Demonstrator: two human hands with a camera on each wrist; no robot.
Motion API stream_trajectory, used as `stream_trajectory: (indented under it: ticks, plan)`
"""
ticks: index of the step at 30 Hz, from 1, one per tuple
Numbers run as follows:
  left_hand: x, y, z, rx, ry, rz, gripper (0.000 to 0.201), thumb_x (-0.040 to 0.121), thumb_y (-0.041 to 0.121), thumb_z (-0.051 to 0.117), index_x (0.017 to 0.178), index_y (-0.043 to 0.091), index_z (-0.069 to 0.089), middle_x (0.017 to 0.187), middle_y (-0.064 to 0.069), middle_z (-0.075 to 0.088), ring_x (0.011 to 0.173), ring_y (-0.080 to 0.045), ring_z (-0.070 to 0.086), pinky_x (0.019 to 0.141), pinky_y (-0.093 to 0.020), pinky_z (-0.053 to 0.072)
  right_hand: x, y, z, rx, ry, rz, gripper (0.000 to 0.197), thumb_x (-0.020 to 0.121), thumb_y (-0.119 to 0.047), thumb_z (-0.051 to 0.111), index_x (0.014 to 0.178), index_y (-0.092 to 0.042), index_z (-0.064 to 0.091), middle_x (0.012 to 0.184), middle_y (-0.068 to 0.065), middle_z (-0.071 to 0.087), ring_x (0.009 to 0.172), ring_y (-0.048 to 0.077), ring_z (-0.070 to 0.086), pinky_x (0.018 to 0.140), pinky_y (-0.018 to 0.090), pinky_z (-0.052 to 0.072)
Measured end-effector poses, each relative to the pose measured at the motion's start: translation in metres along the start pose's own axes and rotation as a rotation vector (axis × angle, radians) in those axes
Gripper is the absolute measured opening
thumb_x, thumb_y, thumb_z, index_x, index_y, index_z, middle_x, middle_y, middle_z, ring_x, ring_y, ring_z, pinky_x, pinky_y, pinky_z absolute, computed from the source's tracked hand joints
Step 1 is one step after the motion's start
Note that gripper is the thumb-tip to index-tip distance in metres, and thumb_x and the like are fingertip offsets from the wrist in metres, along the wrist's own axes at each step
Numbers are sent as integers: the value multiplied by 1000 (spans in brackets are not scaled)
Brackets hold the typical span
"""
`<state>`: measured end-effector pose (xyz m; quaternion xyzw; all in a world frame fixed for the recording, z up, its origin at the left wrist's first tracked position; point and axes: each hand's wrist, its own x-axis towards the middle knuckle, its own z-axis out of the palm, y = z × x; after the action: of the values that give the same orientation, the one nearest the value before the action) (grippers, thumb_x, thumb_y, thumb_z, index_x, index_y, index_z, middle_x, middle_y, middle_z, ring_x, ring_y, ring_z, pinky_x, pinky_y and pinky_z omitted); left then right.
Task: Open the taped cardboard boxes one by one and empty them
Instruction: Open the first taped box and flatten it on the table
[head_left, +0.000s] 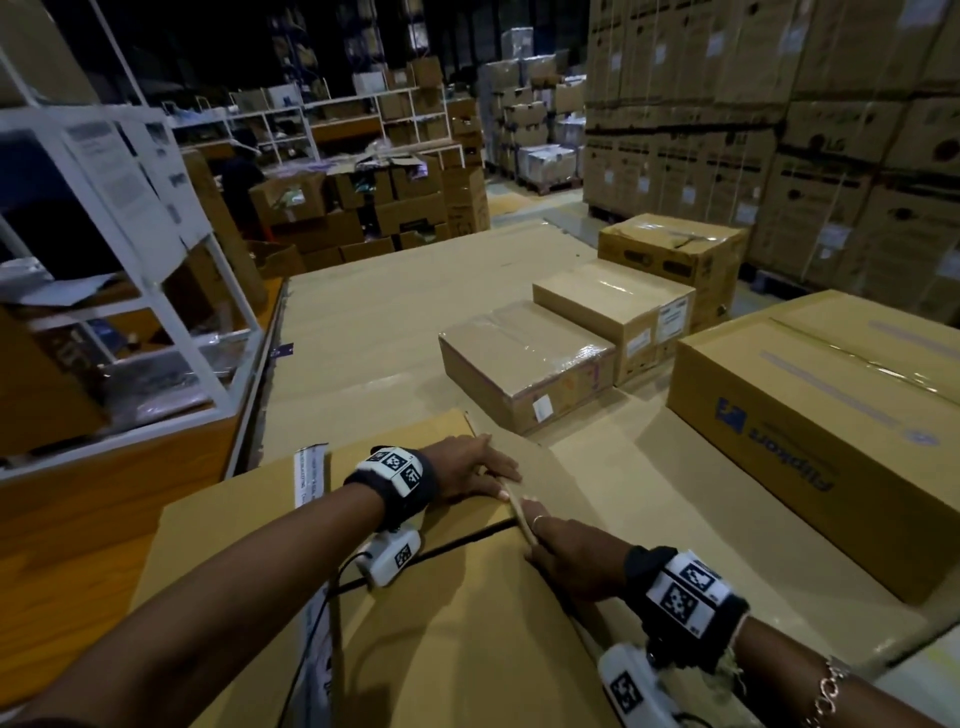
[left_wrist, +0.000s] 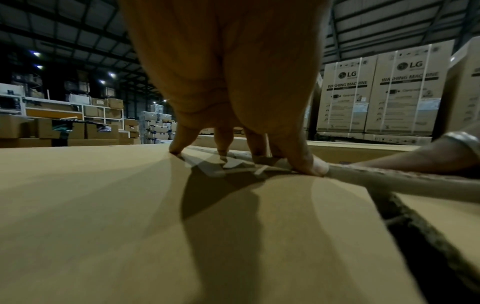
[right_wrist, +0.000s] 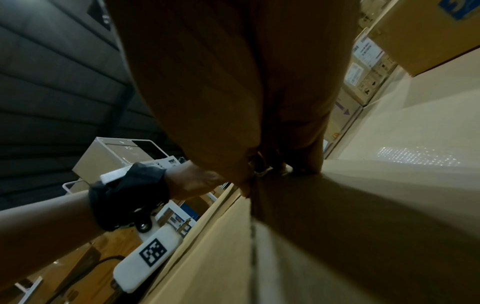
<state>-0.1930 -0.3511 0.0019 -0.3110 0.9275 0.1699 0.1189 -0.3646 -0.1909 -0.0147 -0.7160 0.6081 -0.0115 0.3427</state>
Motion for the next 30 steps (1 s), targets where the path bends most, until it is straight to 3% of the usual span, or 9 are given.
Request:
stream_trajectory:
  ticks: [4, 9, 14, 16, 20, 22, 25, 27, 30]
  plan:
    - [-11, 20, -8, 173, -62, -60, 52, 97, 48, 59, 143, 27, 53, 145, 0, 55, 130, -28, 52, 108, -44, 43, -11, -1, -2, 22, -26, -37, 71, 107, -32, 40, 158, -8, -2, 166, 11, 5, 152, 23, 16, 119, 27, 18]
    - [-66, 39, -23, 269, -63, -130, 68, 99, 50, 54, 156, 22, 32, 148, -10, 52, 130, -32, 52, 106, -47, 44, -44, -22, -7, 13, 3, -75, 64, 101, -37, 52, 154, -14, 24, 150, 11, 44, 131, 29, 48, 109, 45, 41]
    - [-182, 71, -20, 265, -41, -154, 75, 96, 61, 51, 157, 23, 29, 145, -9, 54, 124, -29, 55, 102, -46, 47, -99, -85, -20, -160, 94, -219, 73, 103, -41, 47, 160, -24, 4, 167, -3, 1, 152, 16, 15, 121, 30, 22]
    - [-231, 86, -1, 209, -67, -183, 72, 97, 59, 52, 156, 25, 30, 144, -6, 55, 123, -26, 56, 102, -44, 48, -113, -113, -20, -185, 134, -290, 70, 102, -43, 47, 159, -25, 10, 166, -4, 11, 151, 11, 18, 120, 27, 23]
    - [-304, 125, 45, -27, -118, -152, 66, 96, 65, 46, 147, 24, 39, 135, -7, 55, 116, -26, 56, 97, -46, 52, -108, -153, -8, -174, 119, -333, 51, 101, -37, 53, 145, -14, 46, 154, -5, 42, 132, 9, 49, 107, 27, 44]
    - [-320, 137, 75, -4, -97, -102, 67, 95, 66, 46, 141, 17, 46, 139, -12, 50, 125, -31, 48, 99, -50, 49, -93, -164, 7, -129, 38, -307, 39, 102, -29, 55, 135, -8, 56, 148, -7, 49, 127, 8, 54, 100, 21, 45]
    - [-331, 142, 119, 153, 46, -91, 76, 95, 69, 40, 144, 12, 40, 152, -10, 38, 144, -30, 26, 111, -58, 35, -67, -164, 40, -141, -54, -292, 29, 103, -11, 48, 119, 10, 61, 128, -3, 65, 115, 10, 62, 98, 33, 49]
    - [-338, 140, 138, 178, 127, -116, 71, 98, 60, 45, 149, 13, 33, 159, -9, 30, 151, -29, 18, 117, -58, 26, -60, -162, 62, -166, -57, -337, 29, 102, -5, 44, 122, 5, 62, 115, 4, 70, 106, 12, 65, 93, 36, 50]
    - [-347, 134, 148, 326, 237, -125, 57, 99, 42, 44, 148, 15, 36, 158, -9, 36, 148, -32, 31, 109, -59, 40, -59, -161, 81, -70, -39, -424, 48, 101, -4, 42, 146, -20, 49, 134, 1, 63, 116, 18, 62, 101, 40, 50]
